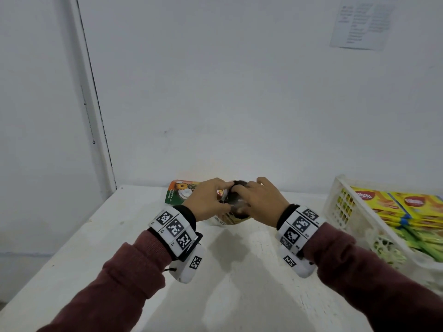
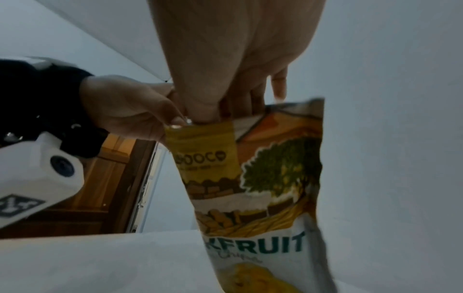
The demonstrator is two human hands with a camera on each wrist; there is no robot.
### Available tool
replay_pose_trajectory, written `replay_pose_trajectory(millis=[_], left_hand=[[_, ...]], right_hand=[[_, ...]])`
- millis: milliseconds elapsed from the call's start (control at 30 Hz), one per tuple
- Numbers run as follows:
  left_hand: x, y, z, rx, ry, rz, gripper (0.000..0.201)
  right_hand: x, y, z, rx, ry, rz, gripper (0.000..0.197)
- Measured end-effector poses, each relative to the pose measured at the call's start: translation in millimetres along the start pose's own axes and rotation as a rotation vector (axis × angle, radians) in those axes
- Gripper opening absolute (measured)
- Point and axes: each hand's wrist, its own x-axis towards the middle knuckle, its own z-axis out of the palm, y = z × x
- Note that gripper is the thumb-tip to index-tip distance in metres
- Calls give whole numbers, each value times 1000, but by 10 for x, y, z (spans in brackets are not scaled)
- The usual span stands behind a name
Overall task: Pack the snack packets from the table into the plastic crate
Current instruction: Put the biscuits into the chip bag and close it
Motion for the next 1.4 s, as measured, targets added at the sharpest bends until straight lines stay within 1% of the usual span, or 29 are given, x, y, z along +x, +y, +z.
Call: replay_pose_trajectory(millis=[33,100,167,200,233,267,300,333,367,400,433,467,500,533,600,633,700,733,800,867,900,933,1000,1033,1067,1100,1167,1267,1400], left_hand=[[11,13,8,-5,4,0,59],[39,20,20,-11,14,4,58],[58,18,31,3,10,5,58],[69,14,37,12,8,5,58],[82,15,43,19,9,8,57],[97,12,54,25,12,9,57],[109,15,59,32,15,12,56],[120,19,63,43,19,15,55],[136,23,67,55,22,17,55],[151,27,67,63,27,19,55],[161,28,73,67,27,18,55],[166,33,68,70,27,19,54],[169,38,66,72,26,21,54],[173,36,73,74,25,18,54],[186,33,75,94,34,13,53],[192,34,71,113,39,10,53],[211,37,68,144,44,7,53],[221,39,62,147,45,9,53],[232,37,60,146,43,11,53],[235,36,64,145,34,9,53],[234,36,67,146,31,11,53],[237,34,67,145,31,13,53],[240,27,61,133,29,9,54],[240,20,55,122,24,0,54],[239,13,49,110,18,-12,55],[236,7,42,98,12,-22,55],[236,4,34,89,2,-31,55],[243,-6,19,102,-5,-31,55],[229,-1,-1,165,-9,-5,55]], right_hand=[[0,11,-8,51,-26,22,51],[-50,28,-9,132,-196,57,77],[-87,54,-11,117,-264,11,92],[-99,55,-36,130,-266,-10,94],[-119,68,-47,167,-257,-14,89],[-142,92,-63,234,-193,-5,79],[-164,123,-56,326,-78,12,65],[-192,163,-47,408,83,46,49],[-221,237,-43,478,239,103,34],[-251,320,-55,541,342,181,22],[-285,418,-58,593,378,274,17],[-310,527,-55,627,366,374,17],[-331,661,-18,646,302,473,17],[-353,796,46,646,173,569,19],[-363,998,254,617,-163,700,21],[-363,1042,387,571,-337,702,20],[-362,1053,633,436,-628,636,36],[-354,1039,712,382,-727,599,44],[-321,1014,820,323,-867,550,51],[-282,1042,947,311,-965,550,52],[-277,1049,1002,292,-981,548,50],[-269,1060,1055,271,-977,526,45],[-268,1065,1128,276,-944,506,15],[-274,1074,1146,296,-922,495,11],[-277,1086,1149,305,-910,487,21],[-270,1079,1090,322,-901,476,21],[-246,1095,900,367,-817,456,22],[-232,1154,507,521,-586,483,32],[-308,1125,109,657,-331,484,24]])
